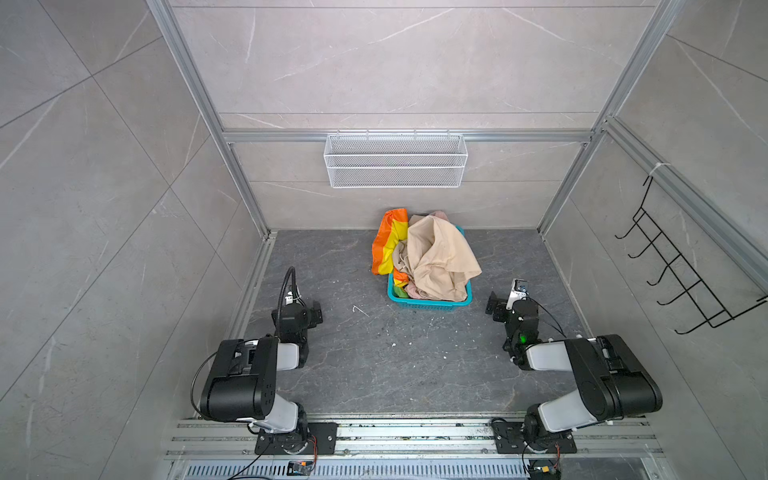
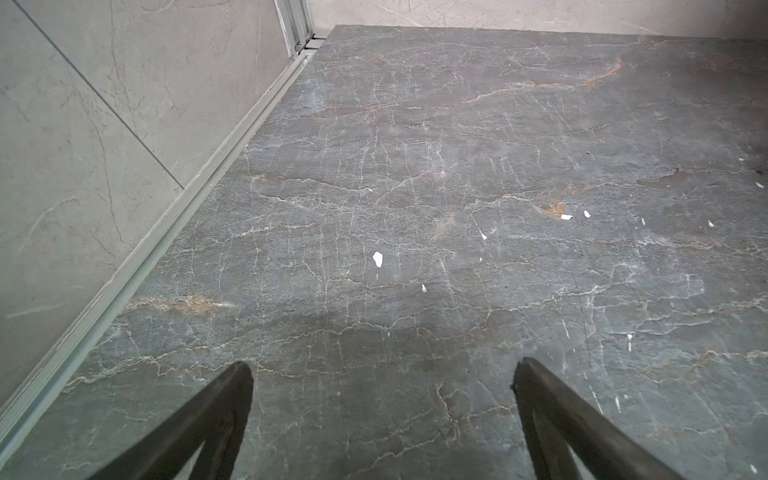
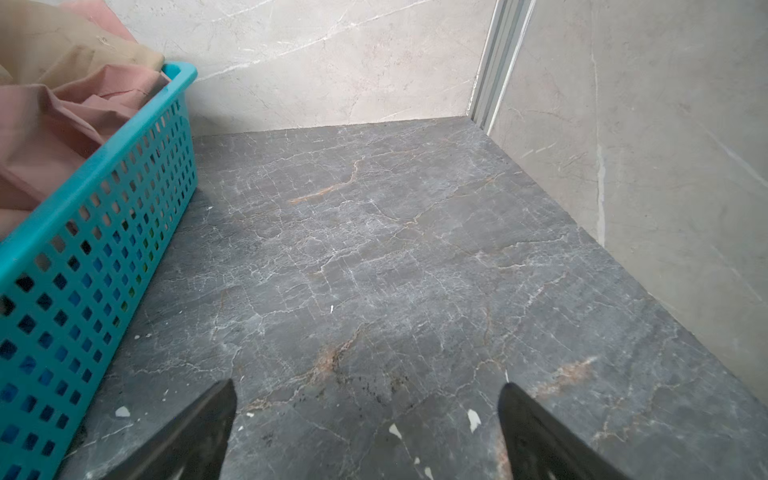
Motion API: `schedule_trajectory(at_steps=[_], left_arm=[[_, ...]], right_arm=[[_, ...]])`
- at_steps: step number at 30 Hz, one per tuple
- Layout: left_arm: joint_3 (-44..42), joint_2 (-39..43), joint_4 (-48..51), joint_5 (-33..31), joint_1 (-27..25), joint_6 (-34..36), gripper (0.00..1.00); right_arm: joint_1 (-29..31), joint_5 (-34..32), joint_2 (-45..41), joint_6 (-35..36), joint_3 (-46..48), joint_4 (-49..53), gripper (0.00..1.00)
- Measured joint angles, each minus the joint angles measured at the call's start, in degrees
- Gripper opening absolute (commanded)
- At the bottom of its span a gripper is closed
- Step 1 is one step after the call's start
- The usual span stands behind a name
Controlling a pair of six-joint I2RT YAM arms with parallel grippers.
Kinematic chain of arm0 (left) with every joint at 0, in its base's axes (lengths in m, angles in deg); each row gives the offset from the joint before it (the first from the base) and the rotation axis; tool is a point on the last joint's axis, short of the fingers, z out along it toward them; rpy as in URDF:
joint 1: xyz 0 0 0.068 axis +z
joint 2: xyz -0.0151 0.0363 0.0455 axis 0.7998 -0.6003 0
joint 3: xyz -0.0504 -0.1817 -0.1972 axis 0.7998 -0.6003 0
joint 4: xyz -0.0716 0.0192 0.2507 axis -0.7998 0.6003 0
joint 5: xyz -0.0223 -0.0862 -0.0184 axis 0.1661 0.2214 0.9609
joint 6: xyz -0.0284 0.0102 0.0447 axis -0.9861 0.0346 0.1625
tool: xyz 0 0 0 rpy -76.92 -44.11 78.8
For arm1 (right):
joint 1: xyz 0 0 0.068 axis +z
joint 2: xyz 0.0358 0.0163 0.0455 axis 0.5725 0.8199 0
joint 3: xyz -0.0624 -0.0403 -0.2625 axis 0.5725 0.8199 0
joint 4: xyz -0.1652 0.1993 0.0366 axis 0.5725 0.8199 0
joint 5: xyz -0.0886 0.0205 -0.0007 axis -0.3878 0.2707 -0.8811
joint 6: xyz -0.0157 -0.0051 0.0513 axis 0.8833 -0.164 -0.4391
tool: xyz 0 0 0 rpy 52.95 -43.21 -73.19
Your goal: Fold and stack the shorts
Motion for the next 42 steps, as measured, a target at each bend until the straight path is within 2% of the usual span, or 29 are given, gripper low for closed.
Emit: schedule_trajectory(at_steps=[33,35,37,40,42], left_arm=[[0.0,0.0,0.0,-0.2,0.0,0.0,1.00],[0.0,0.8,0.7,-1.2,-0.4,0.0,1.00],[0.4,4.6,4.8,-5.0,-2.1,0.0,1.00],[5.5,14.6,18.4,-10.5,-6.1,-2.6,1.00],[10.4,19.7,24.6,-12.0,-7.6,-6.1,1.00]], right_arm=[[0.0,-0.5,-0.5,0.0,0.0,0.5,0.99],[0.4,-1.5,-2.1,0.2,-0.3,2.4,0.99],[1.7,-3.2,-6.2,0.4,-1.9,8.6,0.99],[3.1,-5.8,-13.3,-1.7,-7.4,19.3,0.99],[3.2,-7.9,-15.8,-5.3,-14.0,28.3,0.99]])
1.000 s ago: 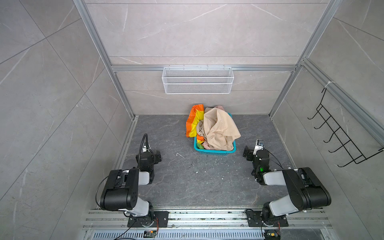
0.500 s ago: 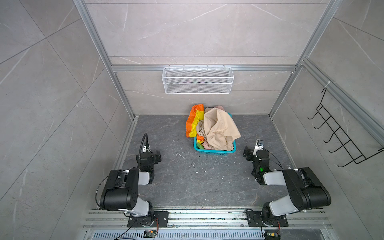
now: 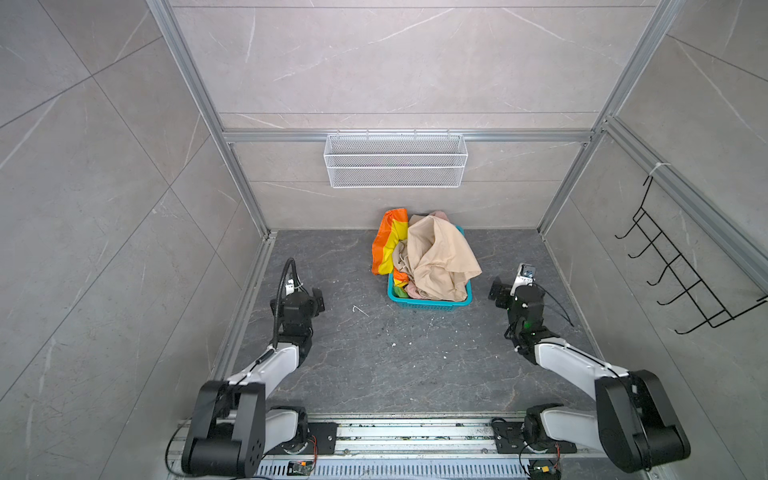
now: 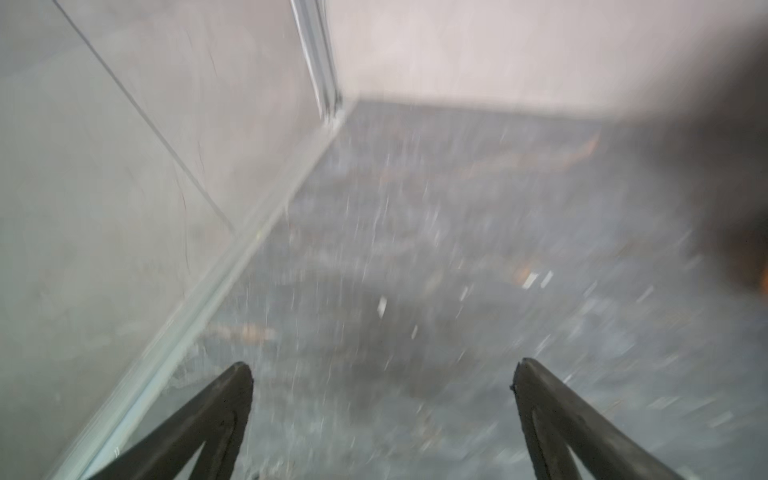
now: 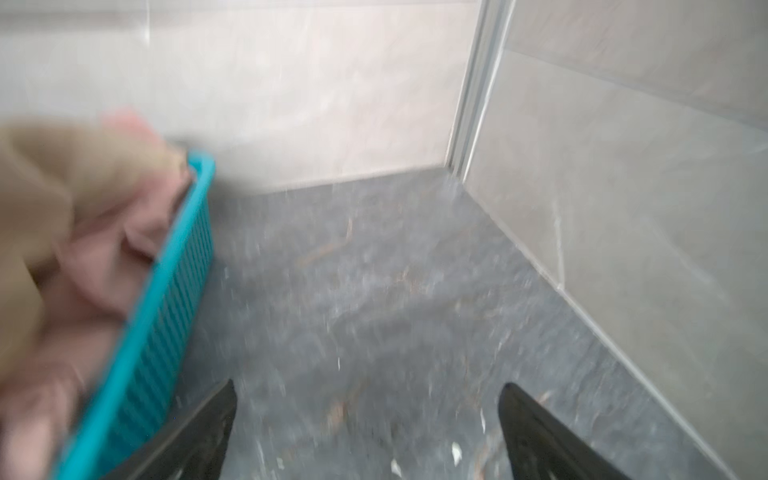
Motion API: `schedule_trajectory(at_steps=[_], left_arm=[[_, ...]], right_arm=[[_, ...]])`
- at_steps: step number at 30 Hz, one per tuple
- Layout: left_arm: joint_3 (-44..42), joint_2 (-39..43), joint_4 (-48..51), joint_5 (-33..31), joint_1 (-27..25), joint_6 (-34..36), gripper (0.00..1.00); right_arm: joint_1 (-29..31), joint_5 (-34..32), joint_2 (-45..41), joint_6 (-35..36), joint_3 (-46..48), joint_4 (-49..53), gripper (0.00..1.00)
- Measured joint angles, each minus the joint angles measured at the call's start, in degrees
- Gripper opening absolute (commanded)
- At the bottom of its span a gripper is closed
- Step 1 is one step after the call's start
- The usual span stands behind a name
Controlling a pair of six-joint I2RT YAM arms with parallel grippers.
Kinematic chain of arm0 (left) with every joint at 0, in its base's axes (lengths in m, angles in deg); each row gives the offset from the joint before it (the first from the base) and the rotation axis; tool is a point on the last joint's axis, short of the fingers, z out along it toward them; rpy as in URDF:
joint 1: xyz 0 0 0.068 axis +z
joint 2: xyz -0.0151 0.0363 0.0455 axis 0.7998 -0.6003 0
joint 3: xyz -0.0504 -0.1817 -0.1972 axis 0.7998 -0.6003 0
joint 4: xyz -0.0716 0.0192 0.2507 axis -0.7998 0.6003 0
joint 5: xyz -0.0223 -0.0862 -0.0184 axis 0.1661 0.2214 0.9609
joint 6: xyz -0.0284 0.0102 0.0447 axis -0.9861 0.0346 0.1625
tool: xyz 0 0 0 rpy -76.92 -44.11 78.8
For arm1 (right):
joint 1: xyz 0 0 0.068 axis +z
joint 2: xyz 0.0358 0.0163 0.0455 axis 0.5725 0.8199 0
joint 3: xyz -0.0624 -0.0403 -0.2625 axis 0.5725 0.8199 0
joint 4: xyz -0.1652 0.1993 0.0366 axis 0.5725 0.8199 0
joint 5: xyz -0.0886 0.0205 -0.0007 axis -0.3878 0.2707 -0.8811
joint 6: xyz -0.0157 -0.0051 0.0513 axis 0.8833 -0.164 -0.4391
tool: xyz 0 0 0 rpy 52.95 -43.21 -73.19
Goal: Fold and stack the shorts
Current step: 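Reach the right gripper into the teal basket while the left arm rises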
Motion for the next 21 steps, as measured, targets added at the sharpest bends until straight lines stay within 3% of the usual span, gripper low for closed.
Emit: schedule_trajectory(at_steps=[4,8,13,18,21], left_arm=[[5.6,7.7,10.4,-2.1,-0.1,-15.2,1.00],[5.7,11.7,19.0,4.2,0.2,-24.6,1.00],[6.3,12.6,26.8,18.3,0.0,-31.3,1.00],[6.6,13.4,29.7,29.3,-0.2,-38.4,1.00],[6.3,13.9,29.3,35.0,-0.2,-42.9,1.00]], right_arm=[[0.0,-1.0,-0.7,-7.5,-14.1,17.4,0.99],[2.3,2.1,-4.6,-10.4,-17.3,28.1,0.99],[17.7,0.6,-1.8,-14.3,-26.4,41.2,0.99],[34.4,-4.6,12.2,-16.7,-41.7,46.3,0.99],[40.3,-6.3,22.9,-17.9,-51.7,49.4,0.99]])
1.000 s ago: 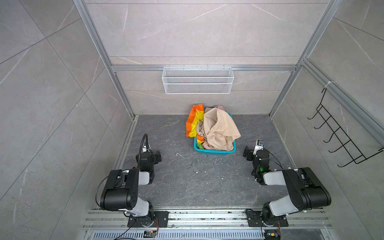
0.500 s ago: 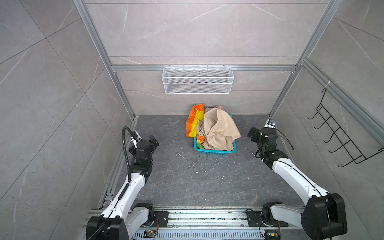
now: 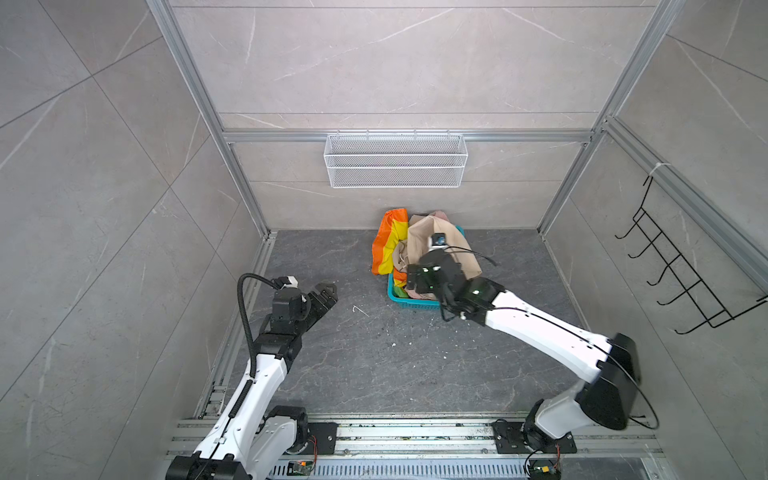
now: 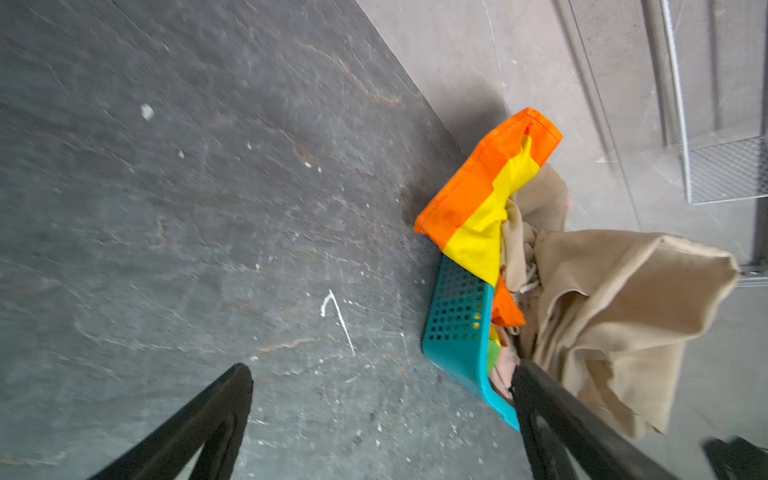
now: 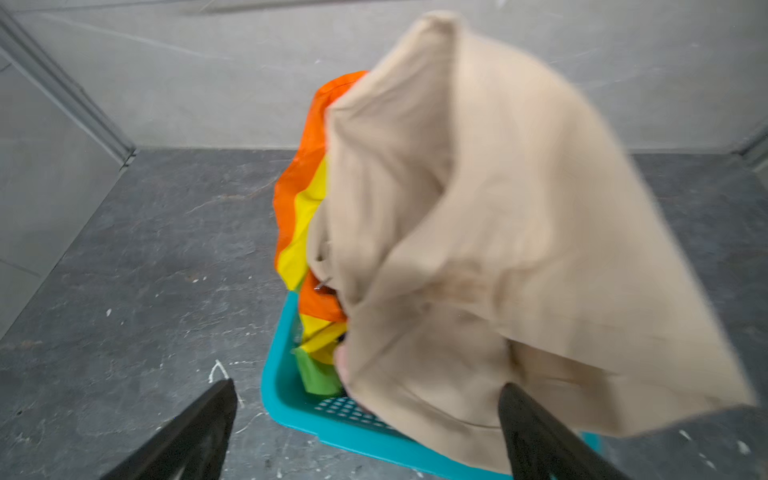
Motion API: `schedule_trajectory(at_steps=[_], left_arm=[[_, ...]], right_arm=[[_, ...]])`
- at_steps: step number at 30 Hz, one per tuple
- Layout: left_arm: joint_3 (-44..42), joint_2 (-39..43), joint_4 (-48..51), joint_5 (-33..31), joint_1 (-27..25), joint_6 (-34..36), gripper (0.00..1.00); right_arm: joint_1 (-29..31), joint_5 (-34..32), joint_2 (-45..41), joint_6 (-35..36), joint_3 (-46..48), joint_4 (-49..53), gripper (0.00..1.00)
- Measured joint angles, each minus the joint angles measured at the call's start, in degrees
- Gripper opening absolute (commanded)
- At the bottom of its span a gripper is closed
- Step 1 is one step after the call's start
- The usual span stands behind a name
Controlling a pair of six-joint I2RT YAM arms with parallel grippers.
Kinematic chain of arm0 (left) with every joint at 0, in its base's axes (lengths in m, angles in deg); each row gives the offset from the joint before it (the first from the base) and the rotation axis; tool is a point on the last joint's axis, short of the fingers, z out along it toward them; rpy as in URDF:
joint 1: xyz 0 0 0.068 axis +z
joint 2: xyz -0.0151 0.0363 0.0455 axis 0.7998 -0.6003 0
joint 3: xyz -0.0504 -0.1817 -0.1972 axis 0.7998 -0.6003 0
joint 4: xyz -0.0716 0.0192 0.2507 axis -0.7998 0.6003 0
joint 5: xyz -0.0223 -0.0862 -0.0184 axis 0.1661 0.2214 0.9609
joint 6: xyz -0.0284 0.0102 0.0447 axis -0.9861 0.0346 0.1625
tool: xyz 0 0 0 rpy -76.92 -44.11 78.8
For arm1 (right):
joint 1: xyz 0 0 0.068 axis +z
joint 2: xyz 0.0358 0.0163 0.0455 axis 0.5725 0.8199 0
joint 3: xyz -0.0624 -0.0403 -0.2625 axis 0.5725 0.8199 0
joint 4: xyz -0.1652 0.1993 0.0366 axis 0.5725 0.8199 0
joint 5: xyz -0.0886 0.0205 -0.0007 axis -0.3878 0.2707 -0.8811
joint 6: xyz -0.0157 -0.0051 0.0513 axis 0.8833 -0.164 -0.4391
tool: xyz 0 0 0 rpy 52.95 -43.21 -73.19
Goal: Fold and stack the shorts
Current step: 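Reach the right gripper into the teal basket while the left arm rises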
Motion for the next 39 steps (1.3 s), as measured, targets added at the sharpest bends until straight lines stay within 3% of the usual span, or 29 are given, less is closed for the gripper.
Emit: schedule_trajectory(at_steps=[3,10,17,19,21,24,27,32,39], left_arm=[[-1.3,0.4,-0.4,4.3,0.0,-3.4,1.00],[-4.7,2.5,-0.5,8.8,-0.3,-6.8,1.00],[-7.0,4.4,-1.2,10.6,-0.9,-7.5,1.00],[-7.3,4.4,-1.3,11.1,-0.9,-7.5,1.00],[-7.8,4.3,-1.7,11.5,-1.0,-7.3,1.00],[-8.2,3.6,-2.2,11.6,-1.1,-7.0,1.00],[-8.3,2.0,-3.5,11.7,-1.5,-6.7,1.00],[-7.7,-1.8,-4.9,11.4,-5.0,-5.9,1.00],[-2.1,-6.5,-5.6,6.8,-15.0,-3.4,1.00]], right_arm=[[2.3,0.4,12.0,-0.9,-11.8,4.0,0.99],[1.4,-1.6,35.0,-1.5,-37.7,16.2,0.95],[-1.3,-2.6,57.6,-2.4,-70.5,32.5,0.73],[-1.9,-2.6,61.6,-2.5,-76.2,36.0,0.68],[-2.5,-3.0,63.8,-2.4,-78.5,39.3,0.57],[-2.8,-4.1,63.6,-2.1,-76.9,40.9,0.41],[-3.0,-5.3,59.9,-2.2,-70.0,39.4,0.32],[-3.3,-7.4,46.5,0.2,-44.1,32.4,0.15],[-11.5,-5.9,23.6,9.6,-5.7,15.5,0.08]])
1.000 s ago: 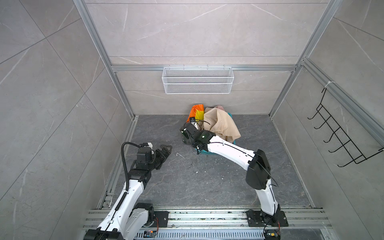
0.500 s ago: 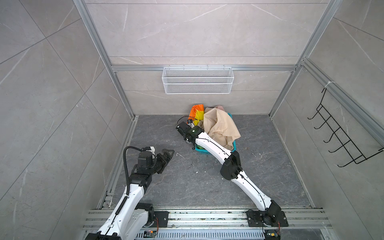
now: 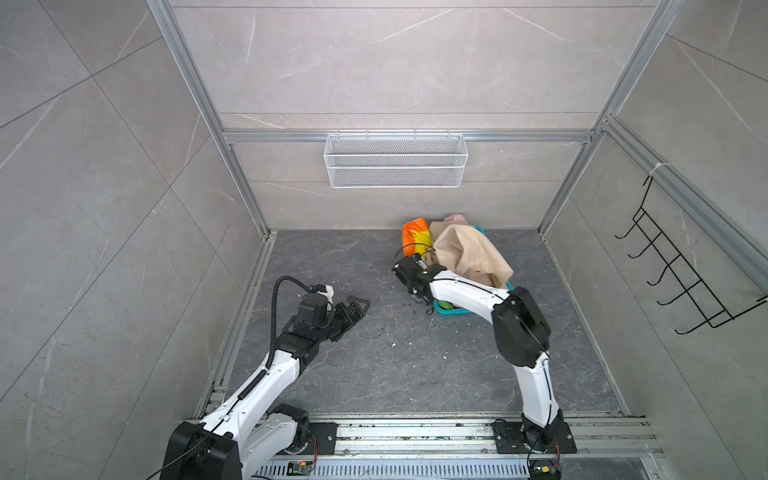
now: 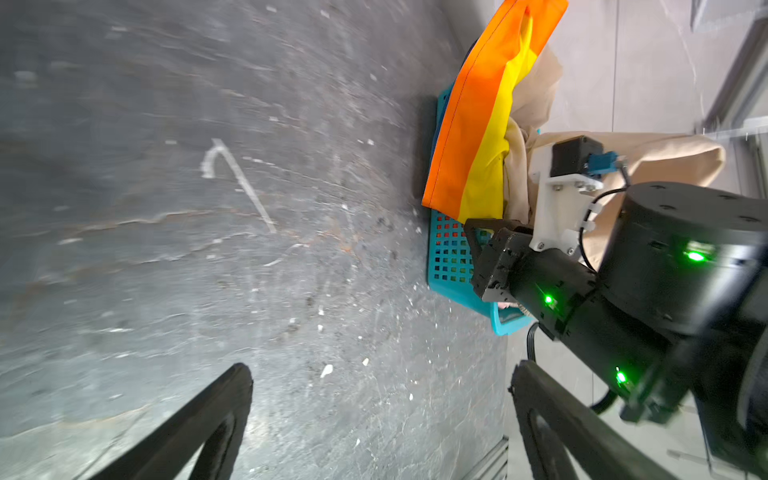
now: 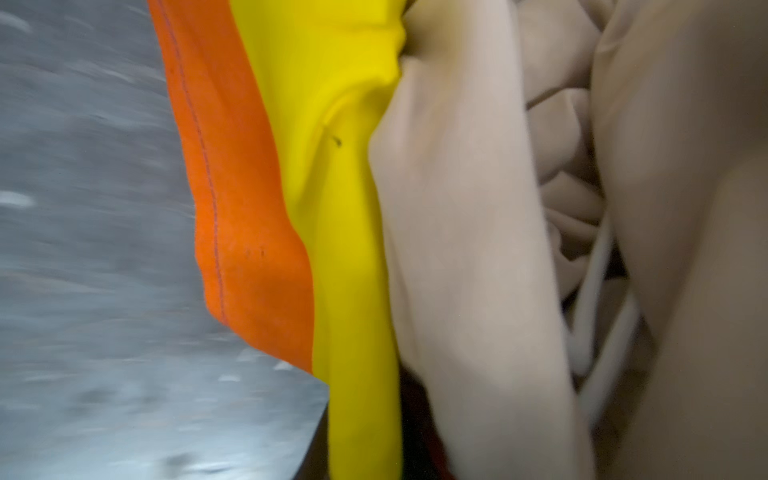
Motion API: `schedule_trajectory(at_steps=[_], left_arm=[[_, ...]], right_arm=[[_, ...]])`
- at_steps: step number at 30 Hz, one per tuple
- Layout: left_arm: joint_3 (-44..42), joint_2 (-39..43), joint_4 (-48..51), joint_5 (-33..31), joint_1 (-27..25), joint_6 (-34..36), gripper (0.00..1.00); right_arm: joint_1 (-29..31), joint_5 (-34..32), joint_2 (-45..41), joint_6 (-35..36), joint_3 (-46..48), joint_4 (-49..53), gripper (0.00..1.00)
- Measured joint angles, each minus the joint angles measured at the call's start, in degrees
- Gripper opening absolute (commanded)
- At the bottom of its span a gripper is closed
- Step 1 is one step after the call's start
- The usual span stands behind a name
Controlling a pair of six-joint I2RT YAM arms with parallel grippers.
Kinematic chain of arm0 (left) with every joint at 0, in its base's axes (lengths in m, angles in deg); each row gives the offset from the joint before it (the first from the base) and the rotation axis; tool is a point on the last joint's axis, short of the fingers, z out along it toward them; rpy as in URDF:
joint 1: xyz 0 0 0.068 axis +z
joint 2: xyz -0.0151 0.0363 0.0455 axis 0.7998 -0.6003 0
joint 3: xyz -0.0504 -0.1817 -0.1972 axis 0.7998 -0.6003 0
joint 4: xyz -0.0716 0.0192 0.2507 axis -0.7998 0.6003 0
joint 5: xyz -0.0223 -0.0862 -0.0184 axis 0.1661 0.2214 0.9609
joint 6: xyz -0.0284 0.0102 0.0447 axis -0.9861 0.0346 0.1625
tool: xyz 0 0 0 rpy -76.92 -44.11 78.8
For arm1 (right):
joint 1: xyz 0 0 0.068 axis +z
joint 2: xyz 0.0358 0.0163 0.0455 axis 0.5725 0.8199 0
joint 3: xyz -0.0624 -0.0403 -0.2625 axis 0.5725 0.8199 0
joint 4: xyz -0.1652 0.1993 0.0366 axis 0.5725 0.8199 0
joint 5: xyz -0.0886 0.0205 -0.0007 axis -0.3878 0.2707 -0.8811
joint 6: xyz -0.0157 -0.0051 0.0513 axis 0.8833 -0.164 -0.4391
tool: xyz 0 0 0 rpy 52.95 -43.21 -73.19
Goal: Fold and stack the shorts
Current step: 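Reach the right gripper into the teal basket while the left arm rises, then grasp the beige shorts with the right gripper and lift them from the basket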
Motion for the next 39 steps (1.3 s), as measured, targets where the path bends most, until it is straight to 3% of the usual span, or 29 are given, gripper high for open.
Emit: schedule_trajectory(at_steps=[5,9,20,22,26,30,36,39], left_arm=[[5.2,-6.3,-1.8,-2.6,-6.2,1.2,1.00],[9.2,-12.5,-3.0,-3.0,-9.2,1.2,1.00],[21.9,-23.0,-1.2,-1.2,-10.6,1.0,1.00],[24.5,-24.2,0.5,-0.8,-10.6,1.4,1.00],[29.8,-26.1,5.4,-0.9,-10.6,3.4,1.00],[34.9,-27.4,9.1,-0.9,-10.6,5.6,1.00],[39.3,-29.1,11.1,-0.5,-10.8,6.8,1.00],[40.7,-30.0,11.8,0.3,-11.3,7.1,1.00]], right_arm=[[-13.5,2.9,-12.0,9.2,18.3,-13.6,0.09],[-21.0,3.8,-15.8,15.7,24.3,-19.9,0.08],[-24.1,6.6,-16.5,27.5,27.1,-28.3,0.12],[-24.1,7.0,-16.3,28.0,26.8,-28.2,0.22],[-24.1,8.5,-16.5,25.8,25.1,-28.0,0.56],[-24.1,11.8,-20.6,20.9,22.1,-23.7,0.96],[-24.5,15.3,-34.8,12.6,16.2,-15.3,0.99],[-28.3,16.8,-41.0,8.3,13.6,-11.5,0.99]])
